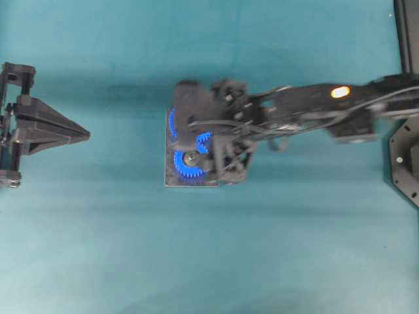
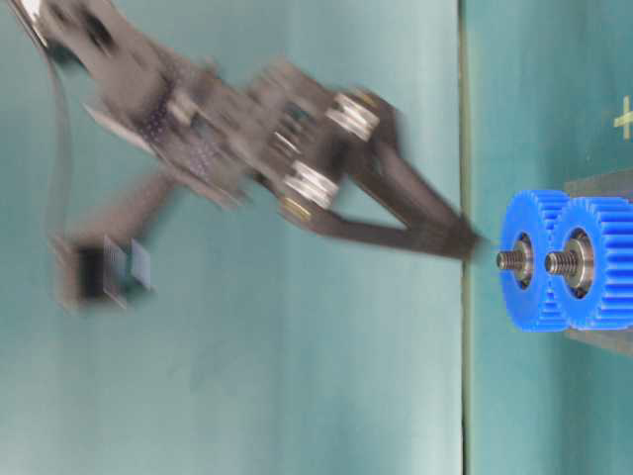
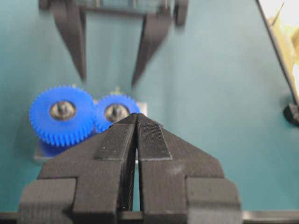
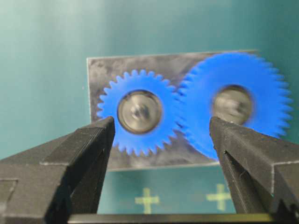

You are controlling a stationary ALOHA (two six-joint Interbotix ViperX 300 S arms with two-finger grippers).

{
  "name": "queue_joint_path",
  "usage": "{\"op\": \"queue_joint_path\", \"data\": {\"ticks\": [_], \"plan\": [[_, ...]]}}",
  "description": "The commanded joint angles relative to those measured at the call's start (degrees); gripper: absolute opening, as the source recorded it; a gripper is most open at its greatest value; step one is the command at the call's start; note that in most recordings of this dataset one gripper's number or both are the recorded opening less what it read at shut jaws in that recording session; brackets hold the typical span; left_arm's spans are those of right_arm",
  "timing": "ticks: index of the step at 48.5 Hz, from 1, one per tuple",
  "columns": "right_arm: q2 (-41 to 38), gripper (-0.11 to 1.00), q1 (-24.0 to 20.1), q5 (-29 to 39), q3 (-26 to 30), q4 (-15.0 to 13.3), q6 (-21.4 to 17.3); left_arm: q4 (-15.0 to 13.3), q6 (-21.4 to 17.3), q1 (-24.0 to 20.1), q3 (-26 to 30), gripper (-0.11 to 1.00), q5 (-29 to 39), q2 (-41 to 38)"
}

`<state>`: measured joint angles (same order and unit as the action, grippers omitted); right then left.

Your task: Insert the washer onto the shaft.

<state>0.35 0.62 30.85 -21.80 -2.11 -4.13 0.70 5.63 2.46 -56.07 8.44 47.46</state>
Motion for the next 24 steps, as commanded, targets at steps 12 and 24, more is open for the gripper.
{"op": "queue_joint_path", "data": {"ticks": [12,24], "plan": [[15.29,0.85,1.05,-5.19,-11.60,-0.09,0.26,0.18,-0.09,0.18,0.26,0.00,-0.09,0.26],[25.05,0.85,1.05,-15.03,-22.24,0.00,0.35,0.09,-0.09,0.09,-0.70,0.00,-0.09,0.44]]}}
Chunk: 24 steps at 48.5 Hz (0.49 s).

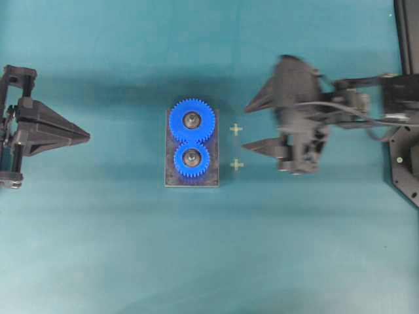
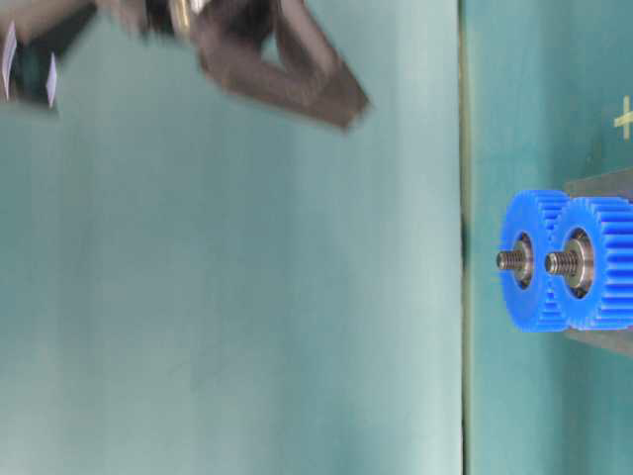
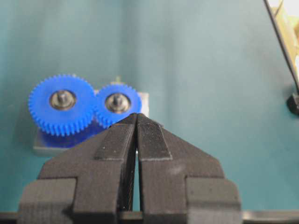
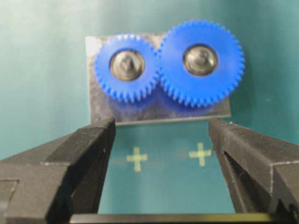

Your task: Insert the washer onto the shaft.

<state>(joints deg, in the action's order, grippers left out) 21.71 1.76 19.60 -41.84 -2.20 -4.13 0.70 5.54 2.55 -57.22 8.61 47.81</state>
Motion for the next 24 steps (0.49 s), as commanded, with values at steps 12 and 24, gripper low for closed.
{"op": "queue_joint_path", "data": {"ticks": [12,24], "plan": [[13.01,0.85,-1.32,-10.02,-12.39,0.62,0.09,0.18,0.26,1.14,0.53,0.00,-0.26,0.18],[18.63,0.77,-3.69,-8.70,-18.19,0.70,0.09,0.18,0.26,1.14,-0.26,0.00,-0.79,0.35]]}}
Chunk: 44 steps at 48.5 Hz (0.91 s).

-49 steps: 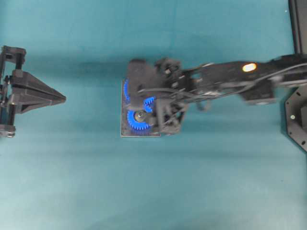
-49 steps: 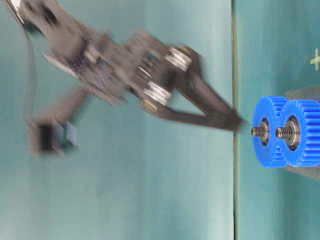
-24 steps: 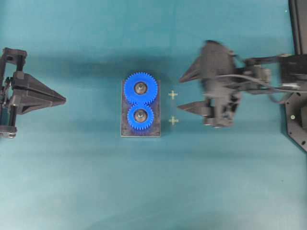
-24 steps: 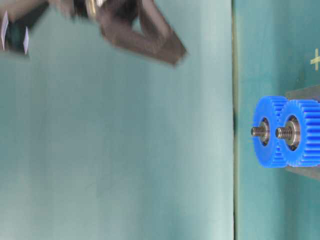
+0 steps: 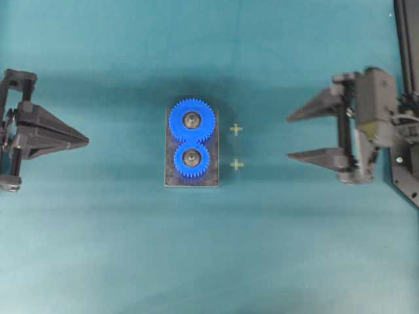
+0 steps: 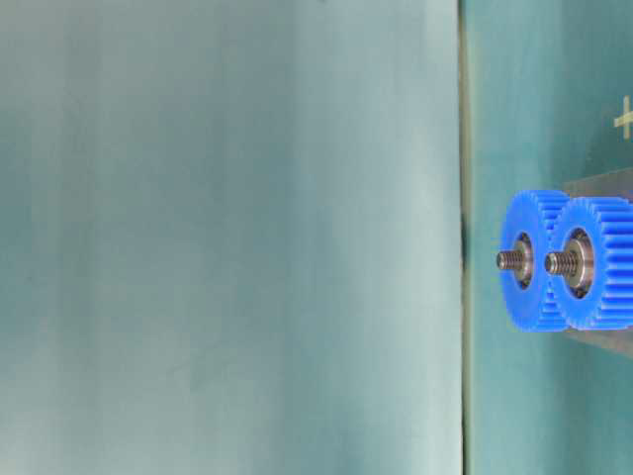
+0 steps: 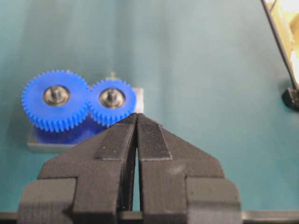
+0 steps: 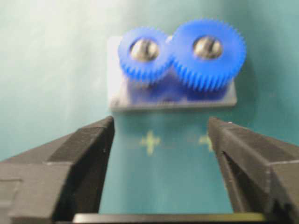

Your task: Insert the washer onto the shaft.

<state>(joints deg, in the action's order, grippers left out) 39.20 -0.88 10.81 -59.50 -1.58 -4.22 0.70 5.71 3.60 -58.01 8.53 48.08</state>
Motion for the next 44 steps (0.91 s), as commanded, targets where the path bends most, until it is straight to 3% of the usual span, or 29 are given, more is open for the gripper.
{"op": "queue_joint_path", "data": {"ticks": [1,13,32,44], "plan": [[1.41,0.76,-1.32,0.09,-0.79,0.18,0.09,0.18,0.09,0.18,0.44,0.00,-0.62,0.18],[4.57,0.71,-2.37,-0.09,-3.43,0.44,0.09,0.09,0.09,0.18,-2.55,0.00,-1.49,1.49],[12.39,0.45,-2.37,-0.35,-7.82,1.23,-1.85,0.18,-0.18,0.09,-3.52,0.00,-1.93,2.55],[17.14,0.42,-2.37,0.09,-10.28,1.23,-4.39,0.09,-0.09,0.09,-5.54,0.00,-6.42,3.16]]}}
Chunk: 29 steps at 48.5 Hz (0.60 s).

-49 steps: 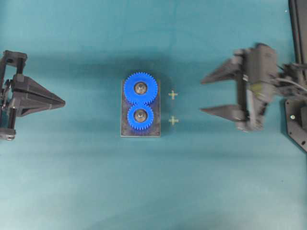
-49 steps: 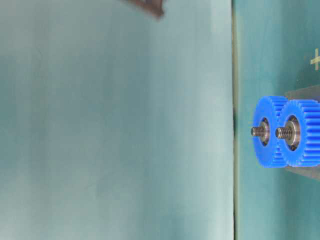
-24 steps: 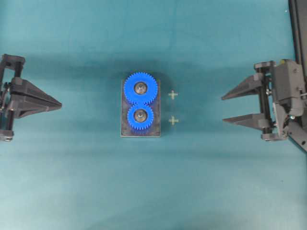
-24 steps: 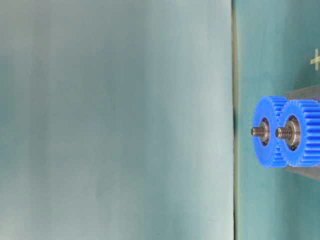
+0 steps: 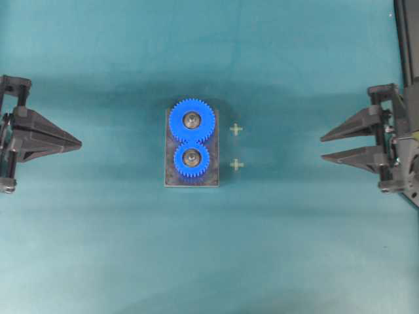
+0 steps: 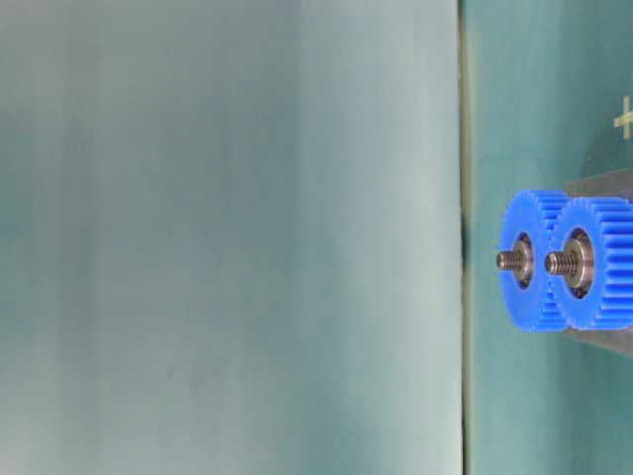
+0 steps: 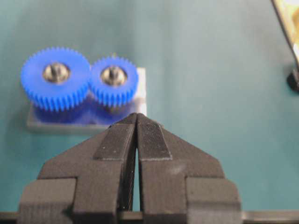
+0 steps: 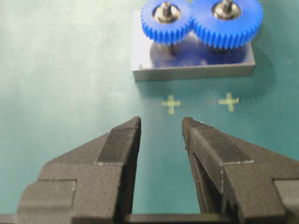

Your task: Insert the washer onto the shaft.

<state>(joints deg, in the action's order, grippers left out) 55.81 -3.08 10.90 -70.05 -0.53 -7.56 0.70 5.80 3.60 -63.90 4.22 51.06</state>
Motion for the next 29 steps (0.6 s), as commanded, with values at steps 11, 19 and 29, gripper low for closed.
{"op": "queue_joint_path", "data": {"ticks": [11,19,29], "plan": [[0.62,0.40,-0.18,0.70,-1.05,0.18,-2.20,0.09,-0.18,0.00,-0.70,0.00,-3.69,0.62],[1.41,0.40,-0.09,0.44,-3.25,0.18,-2.20,0.09,0.00,0.00,-2.02,0.00,-3.69,0.70],[5.54,0.40,-0.09,-2.99,-7.12,0.18,-2.29,0.18,0.18,-0.09,-5.36,0.00,-4.83,4.48]]}}
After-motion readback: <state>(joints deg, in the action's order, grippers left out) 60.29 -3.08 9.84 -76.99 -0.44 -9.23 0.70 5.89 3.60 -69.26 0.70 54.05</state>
